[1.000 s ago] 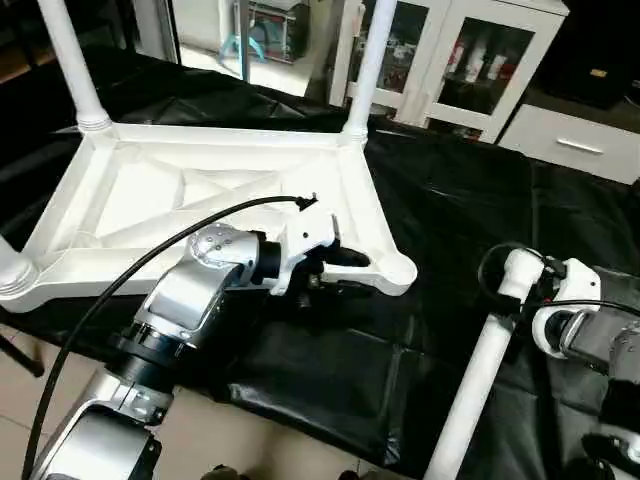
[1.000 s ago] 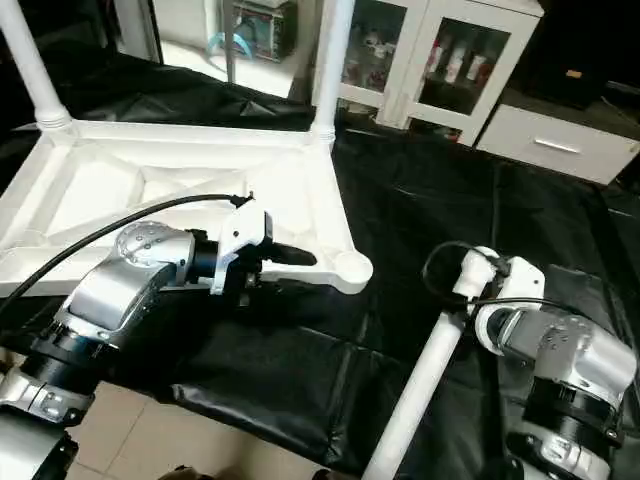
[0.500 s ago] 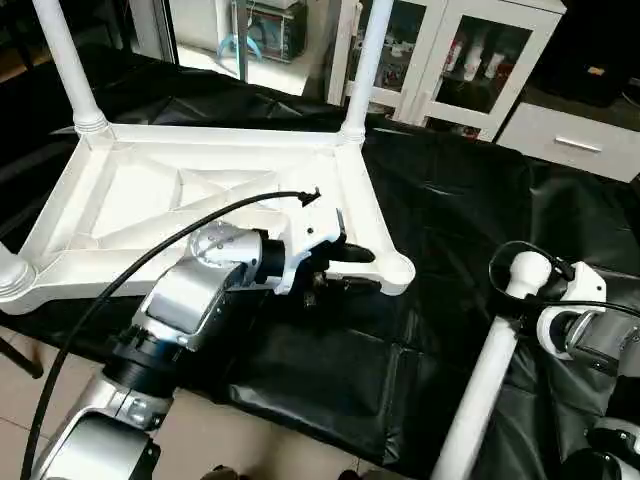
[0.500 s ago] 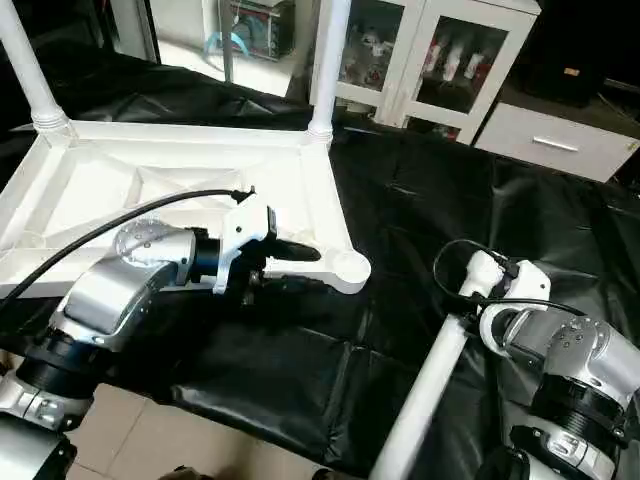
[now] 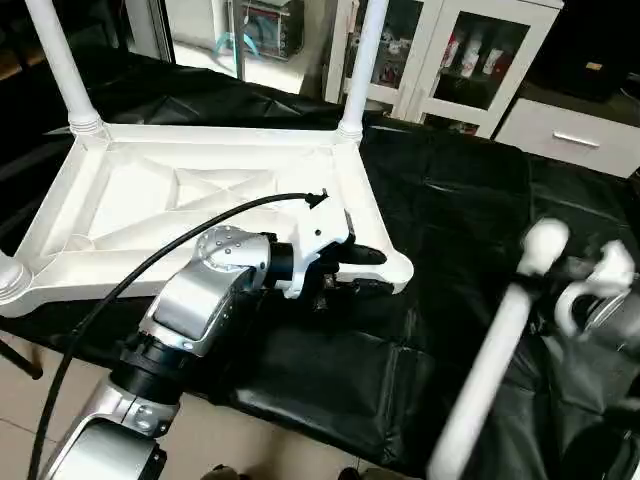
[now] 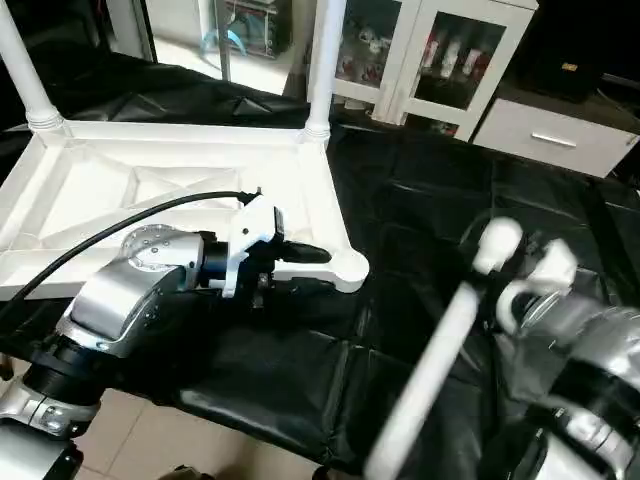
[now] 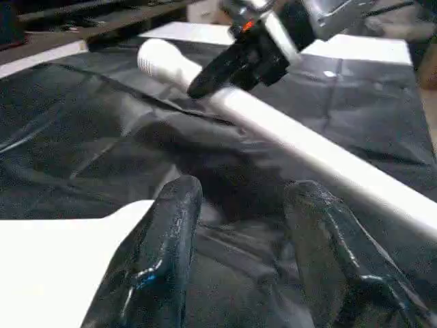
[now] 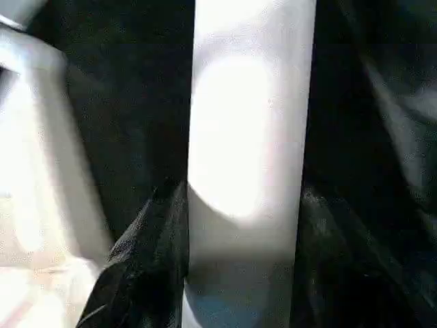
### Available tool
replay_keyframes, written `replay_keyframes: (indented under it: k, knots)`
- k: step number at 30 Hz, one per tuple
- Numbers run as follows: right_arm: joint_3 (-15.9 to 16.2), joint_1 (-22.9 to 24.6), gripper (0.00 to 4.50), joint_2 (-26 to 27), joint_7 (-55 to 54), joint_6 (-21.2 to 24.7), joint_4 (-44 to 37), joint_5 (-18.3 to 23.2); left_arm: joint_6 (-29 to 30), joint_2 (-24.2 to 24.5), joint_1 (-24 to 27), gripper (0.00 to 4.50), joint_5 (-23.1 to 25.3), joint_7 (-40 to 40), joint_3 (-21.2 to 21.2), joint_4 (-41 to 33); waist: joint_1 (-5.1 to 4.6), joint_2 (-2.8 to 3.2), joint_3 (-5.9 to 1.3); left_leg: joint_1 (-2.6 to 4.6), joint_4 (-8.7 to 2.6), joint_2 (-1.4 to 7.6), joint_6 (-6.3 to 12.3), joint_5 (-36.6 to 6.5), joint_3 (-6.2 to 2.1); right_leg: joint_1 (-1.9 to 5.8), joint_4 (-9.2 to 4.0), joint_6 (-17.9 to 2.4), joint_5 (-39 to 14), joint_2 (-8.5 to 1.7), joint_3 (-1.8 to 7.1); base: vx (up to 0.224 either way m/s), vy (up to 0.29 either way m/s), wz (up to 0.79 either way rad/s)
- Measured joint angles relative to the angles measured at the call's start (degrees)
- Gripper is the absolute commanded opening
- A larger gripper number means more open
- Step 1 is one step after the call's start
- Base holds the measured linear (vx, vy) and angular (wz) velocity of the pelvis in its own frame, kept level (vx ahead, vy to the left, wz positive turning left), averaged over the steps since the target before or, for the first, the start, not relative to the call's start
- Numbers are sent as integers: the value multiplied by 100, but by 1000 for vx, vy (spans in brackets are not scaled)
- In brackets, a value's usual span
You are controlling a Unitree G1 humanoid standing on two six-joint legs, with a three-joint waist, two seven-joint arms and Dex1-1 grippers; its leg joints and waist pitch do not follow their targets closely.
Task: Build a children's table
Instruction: Rotate table base
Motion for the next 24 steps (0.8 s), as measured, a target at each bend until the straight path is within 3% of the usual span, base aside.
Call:
replay_keyframes:
  k: [4,5,6,8,9,11,14,17,21,24]
  knots:
    - [-28,-228,180,-35,540,-33,-478,596,766,-619,-412,265,-399,947,736,371,25,7,5,-7,4,1,2,1,2,-7,3,-32,19,0,-1,0,0,0]
    - [30,-253,180,-27,624,-220,-662,667,1112,-863,-545,265,-695,1229,1073,404,31,7,5,-7,4,2,2,1,2,-6,2,-32,19,0,-1,0,0,0]
    - [42,-383,180,102,618,-637,-885,675,1456,-1355,-738,292,-1263,1730,1690,433,34,8,6,-13,10,2,2,1,3,-8,1,-36,22,-2,-1,0,0,0]
    - [22,-679,180,394,445,-1391,-1103,662,1606,-1990,-1064,303,-2088,2407,2334,379,27,8,6,-16,16,2,6,-3,4,-8,-2,-40,24,-2,-1,0,0,0]
    - [4,-874,180,550,316,-1852,-1132,645,1588,-2259,-1202,309,-2479,2693,2467,243,27,7,5,-15,17,2,8,-4,4,-7,-4,-40,24,-2,-1,0,0,0]
    - [7,-1072,180,705,127,-2313,-1133,615,1597,-2268,-1239,320,-2794,2892,2412,63,17,9,2,-10,13,5,10,-4,5,-5,-3,-34,20,2,-4,0,0,0]
    - [-104,-1107,180,850,-291,-3021,-1123,381,1588,-2272,-1212,341,-2815,2970,2500,10,40,8,3,-23,12,10,11,0,1,-12,-6,-10,6,6,-11,0,0,0]
    - [-480,-1392,180,1166,-716,-3647,-1045,375,1648,-2282,-1209,362,-2972,3170,2696,-21,13,12,5,-42,16,5,14,0,3,-29,-6,-2,2,4,-5,0,0,0]
    - [-854,-2047,179,1394,-1269,-4807,-873,667,1917,-2293,-1204,396,-3438,3997,3153,-38,-42,14,4,-63,19,11,30,10,3,-53,4,-29,22,9,-7,0,0,0]
    - [-900,-2442,179,1523,-1481,-5488,-640,916,2007,-2298,-1187,429,-3607,4687,3254,63,-75,15,4,-66,19,11,31,10,2,-53,2,-28,21,10,-9,0,0,0]
